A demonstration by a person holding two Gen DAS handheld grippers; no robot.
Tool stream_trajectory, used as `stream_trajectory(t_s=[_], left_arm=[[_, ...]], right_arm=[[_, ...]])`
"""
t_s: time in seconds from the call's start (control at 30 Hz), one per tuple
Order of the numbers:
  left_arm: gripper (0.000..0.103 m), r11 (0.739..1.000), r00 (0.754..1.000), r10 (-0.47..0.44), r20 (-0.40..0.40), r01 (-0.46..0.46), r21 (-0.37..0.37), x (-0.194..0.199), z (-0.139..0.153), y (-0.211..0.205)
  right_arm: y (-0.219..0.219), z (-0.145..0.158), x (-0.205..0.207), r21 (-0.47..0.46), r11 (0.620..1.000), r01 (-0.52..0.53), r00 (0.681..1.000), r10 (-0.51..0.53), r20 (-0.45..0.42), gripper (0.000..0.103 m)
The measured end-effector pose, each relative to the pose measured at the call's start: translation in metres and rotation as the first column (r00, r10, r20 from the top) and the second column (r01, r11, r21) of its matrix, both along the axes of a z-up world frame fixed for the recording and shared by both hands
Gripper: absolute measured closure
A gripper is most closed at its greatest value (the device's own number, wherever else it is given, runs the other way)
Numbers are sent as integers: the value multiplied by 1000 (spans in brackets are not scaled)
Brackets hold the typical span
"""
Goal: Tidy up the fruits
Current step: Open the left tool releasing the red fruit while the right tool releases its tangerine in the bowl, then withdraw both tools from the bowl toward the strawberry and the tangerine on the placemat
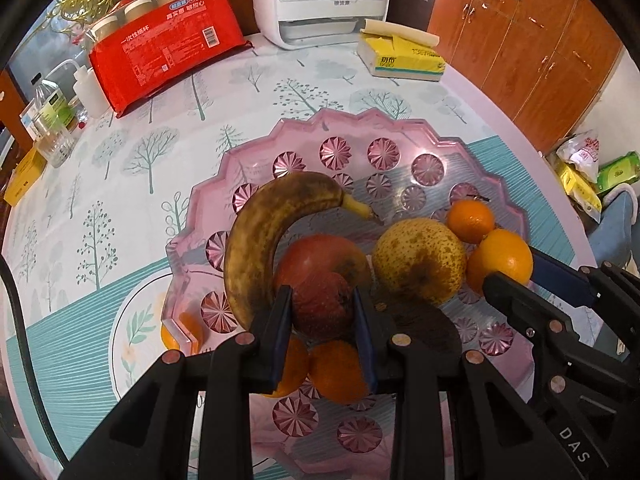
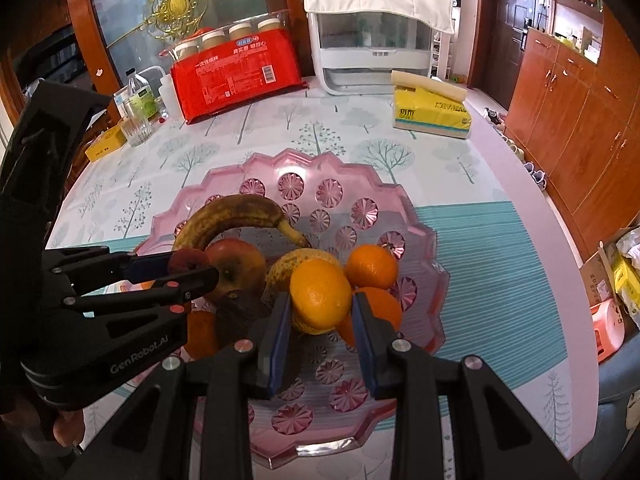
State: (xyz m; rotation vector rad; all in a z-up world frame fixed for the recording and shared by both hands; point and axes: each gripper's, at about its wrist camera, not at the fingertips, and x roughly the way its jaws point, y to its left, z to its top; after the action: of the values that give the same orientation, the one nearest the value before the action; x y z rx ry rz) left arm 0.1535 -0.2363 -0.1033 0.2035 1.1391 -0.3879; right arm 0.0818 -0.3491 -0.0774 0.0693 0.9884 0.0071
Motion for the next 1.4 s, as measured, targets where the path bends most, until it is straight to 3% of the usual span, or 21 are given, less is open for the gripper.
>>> stream_trajectory(t_s=[0.2,0.4,0.63,1.4], left_arm=[[71,1000,1000,-5,2,5,21,-3,-4,-2],[43,1000,1000,-6,31,5,29,-8,1,-2],[22,999,998,47,39,-48,24,-5,5,10],[21,999,998,50,48,-51,14,-16,15,25]], right_arm=[[0,-4,3,-11,1000,1,1000,-1,-19,72],[0,-7,5,-2,1000,1,1000,-1,-30,70],[-3,-4,4,14,1000,20,1000,-19,-23,63],[6,1,-5,7,999,31,999,-31,-19,60]])
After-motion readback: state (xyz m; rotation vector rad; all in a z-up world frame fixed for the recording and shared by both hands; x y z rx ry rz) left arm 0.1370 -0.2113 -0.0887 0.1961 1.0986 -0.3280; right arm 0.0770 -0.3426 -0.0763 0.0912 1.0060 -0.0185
